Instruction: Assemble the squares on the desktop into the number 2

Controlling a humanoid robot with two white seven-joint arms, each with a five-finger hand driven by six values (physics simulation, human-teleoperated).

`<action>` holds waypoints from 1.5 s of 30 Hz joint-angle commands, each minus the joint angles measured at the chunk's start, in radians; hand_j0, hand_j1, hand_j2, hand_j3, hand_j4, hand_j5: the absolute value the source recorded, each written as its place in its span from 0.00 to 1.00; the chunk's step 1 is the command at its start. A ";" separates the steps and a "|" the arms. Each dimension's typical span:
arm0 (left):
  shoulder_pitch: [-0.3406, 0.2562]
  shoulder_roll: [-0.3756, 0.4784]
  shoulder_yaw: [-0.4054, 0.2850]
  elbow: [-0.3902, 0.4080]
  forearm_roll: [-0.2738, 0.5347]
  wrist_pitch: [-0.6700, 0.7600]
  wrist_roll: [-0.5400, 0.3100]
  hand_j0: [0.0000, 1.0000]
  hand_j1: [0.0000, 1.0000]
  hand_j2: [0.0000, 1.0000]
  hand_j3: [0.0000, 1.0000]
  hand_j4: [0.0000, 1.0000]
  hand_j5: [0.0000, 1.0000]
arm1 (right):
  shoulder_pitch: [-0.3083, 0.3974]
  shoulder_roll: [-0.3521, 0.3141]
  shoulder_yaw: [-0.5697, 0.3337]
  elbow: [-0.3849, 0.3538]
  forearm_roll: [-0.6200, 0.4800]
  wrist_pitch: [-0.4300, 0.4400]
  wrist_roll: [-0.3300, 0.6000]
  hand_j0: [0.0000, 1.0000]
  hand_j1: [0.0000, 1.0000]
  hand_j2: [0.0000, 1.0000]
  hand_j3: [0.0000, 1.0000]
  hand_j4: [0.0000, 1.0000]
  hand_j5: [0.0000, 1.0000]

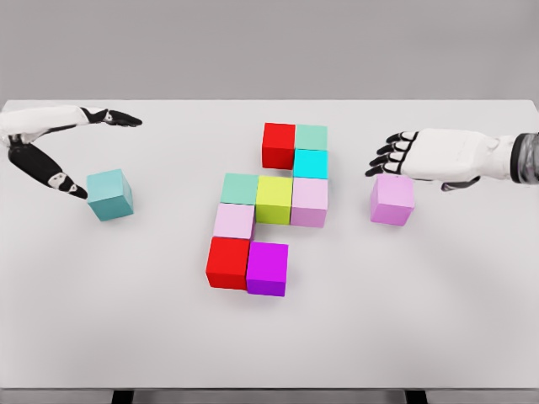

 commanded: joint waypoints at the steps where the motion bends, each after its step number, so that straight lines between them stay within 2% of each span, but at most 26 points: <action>1: 0.000 0.012 -0.006 -0.149 0.128 0.369 0.093 1.00 1.00 1.00 1.00 1.00 1.00 | -0.003 0.018 0.041 0.027 0.040 0.002 0.000 1.00 1.00 1.00 1.00 1.00 1.00; 3: 0.005 -0.017 -0.035 -0.151 0.137 0.473 0.293 0.99 0.99 0.99 0.99 0.99 0.99 | -0.014 0.036 0.044 0.050 0.045 0.002 0.000 1.00 1.00 1.00 1.00 1.00 1.00; 5: 0.006 -0.014 -0.077 -0.151 0.137 0.475 0.333 0.99 0.99 0.99 0.99 0.99 0.99 | -0.020 0.048 0.047 0.061 0.049 0.002 0.000 1.00 1.00 1.00 1.00 1.00 1.00; 6: 0.006 -0.009 -0.112 -0.152 0.137 0.475 0.384 0.99 0.99 0.99 0.99 0.99 0.99 | -0.023 0.051 0.064 0.063 0.066 0.002 0.000 1.00 1.00 1.00 1.00 1.00 1.00; 13: 0.011 -0.003 -0.227 -0.152 0.126 0.470 0.542 0.99 0.99 0.99 0.99 0.99 0.99 | -0.029 0.073 0.096 0.083 0.128 0.002 0.000 1.00 1.00 1.00 1.00 1.00 1.00; 16: 0.011 0.000 -0.246 -0.152 0.074 0.473 0.542 0.99 0.99 0.99 0.99 0.99 0.99 | -0.029 0.084 0.097 0.083 0.149 0.002 0.000 1.00 1.00 1.00 1.00 1.00 1.00; 23: 0.011 0.006 -0.266 -0.151 0.025 0.476 0.539 0.99 0.99 0.99 0.99 0.99 0.99 | -0.041 0.101 0.137 0.084 0.194 0.002 0.000 1.00 1.00 1.00 1.00 1.00 1.00; 25: 0.012 0.000 -0.266 -0.151 0.001 0.521 0.539 0.99 0.99 0.99 0.99 0.99 0.99 | -0.041 0.104 0.139 0.100 0.209 0.002 0.000 1.00 1.00 1.00 1.00 1.00 1.00; 30: 0.018 -0.003 -0.266 -0.151 0.001 0.547 0.539 0.99 0.99 0.99 0.99 0.99 0.99 | -0.049 0.121 0.146 0.143 0.212 0.002 0.000 1.00 1.00 1.00 1.00 1.00 1.00; 45: 0.032 -0.019 -0.275 -0.149 -0.030 0.570 0.545 1.00 1.00 1.00 1.00 1.00 1.00 | -0.049 0.134 0.169 0.155 0.213 0.002 0.000 1.00 1.00 1.00 1.00 1.00 1.00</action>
